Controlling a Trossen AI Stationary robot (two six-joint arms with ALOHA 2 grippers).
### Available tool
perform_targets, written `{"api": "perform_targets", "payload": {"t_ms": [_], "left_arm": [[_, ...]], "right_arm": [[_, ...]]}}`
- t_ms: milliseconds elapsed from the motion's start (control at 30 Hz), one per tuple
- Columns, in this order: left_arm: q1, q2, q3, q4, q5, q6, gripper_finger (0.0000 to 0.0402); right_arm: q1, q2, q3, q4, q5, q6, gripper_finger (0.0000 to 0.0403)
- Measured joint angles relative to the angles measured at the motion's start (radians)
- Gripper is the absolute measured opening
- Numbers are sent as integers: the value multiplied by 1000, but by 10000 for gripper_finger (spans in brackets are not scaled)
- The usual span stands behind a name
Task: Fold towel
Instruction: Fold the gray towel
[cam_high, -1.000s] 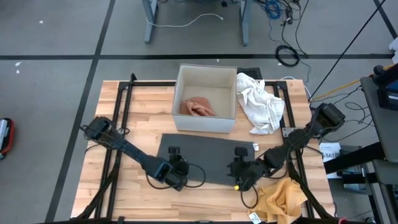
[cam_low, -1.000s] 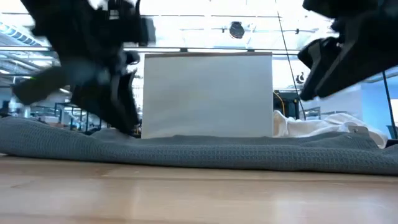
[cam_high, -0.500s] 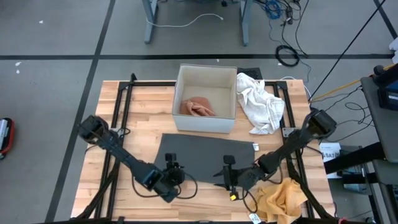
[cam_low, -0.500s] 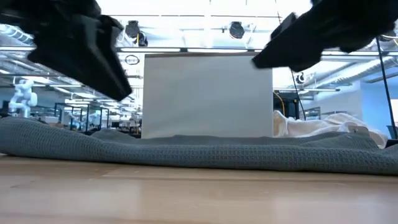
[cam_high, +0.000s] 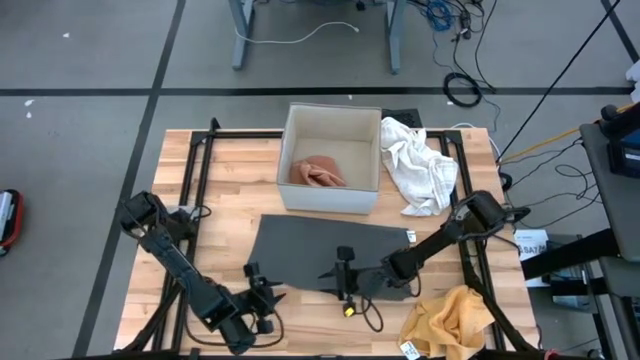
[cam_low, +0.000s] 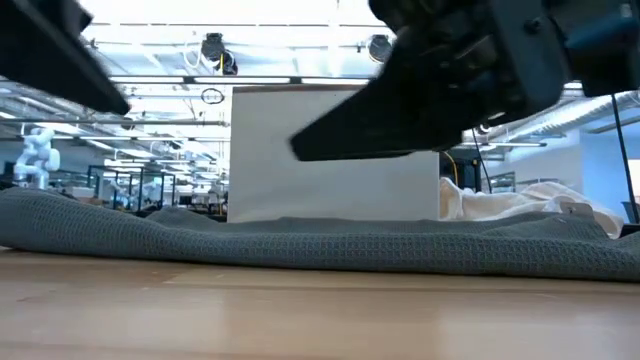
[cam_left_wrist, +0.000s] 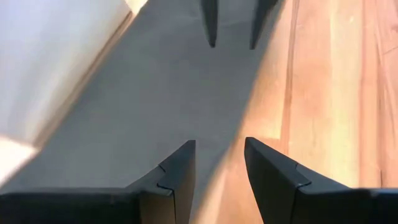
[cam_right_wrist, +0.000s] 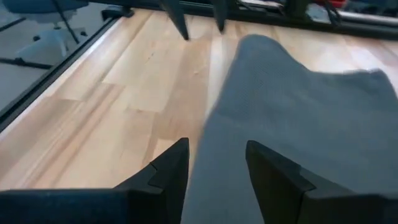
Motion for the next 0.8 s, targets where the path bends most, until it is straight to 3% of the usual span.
{"api": "perform_targets", "payload": {"t_ms": [367,567,800], "left_arm": [[-84,0,-217,152,-5,-479,144],[-125,0,-223,163,16,-561,144],[-136,0,-224,166,88,-653,144]], "right_arm": [[-50,66,136,-124,-32,-93,150],[-88,98,185,-115,-159,-110,150],[-120,163,264,-167,-223,-136,150]]}}
